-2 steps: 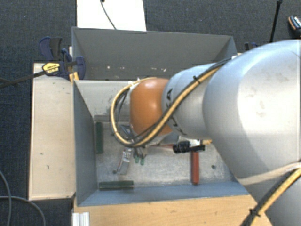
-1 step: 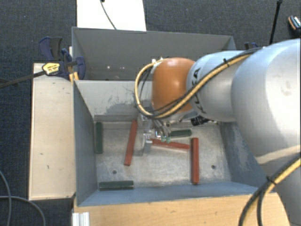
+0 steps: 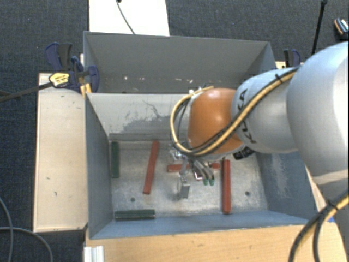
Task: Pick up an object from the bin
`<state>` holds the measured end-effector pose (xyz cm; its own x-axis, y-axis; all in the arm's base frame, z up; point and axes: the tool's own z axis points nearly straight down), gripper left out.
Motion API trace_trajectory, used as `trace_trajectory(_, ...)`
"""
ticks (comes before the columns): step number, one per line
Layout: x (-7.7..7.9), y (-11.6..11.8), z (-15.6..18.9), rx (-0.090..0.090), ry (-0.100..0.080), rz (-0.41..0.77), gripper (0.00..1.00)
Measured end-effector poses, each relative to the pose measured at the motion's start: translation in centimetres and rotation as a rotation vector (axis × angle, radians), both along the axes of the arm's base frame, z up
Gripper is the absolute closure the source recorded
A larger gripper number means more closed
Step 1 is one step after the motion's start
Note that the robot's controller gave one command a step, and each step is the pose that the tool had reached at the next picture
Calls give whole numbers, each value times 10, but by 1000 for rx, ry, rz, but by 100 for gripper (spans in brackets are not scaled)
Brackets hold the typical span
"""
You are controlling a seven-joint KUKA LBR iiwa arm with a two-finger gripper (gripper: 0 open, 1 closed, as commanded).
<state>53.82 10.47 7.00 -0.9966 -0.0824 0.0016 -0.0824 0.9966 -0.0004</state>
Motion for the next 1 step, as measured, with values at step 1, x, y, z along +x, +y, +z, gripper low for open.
trace_trajectory(1,27,-102,1,-3,-7,37,0)
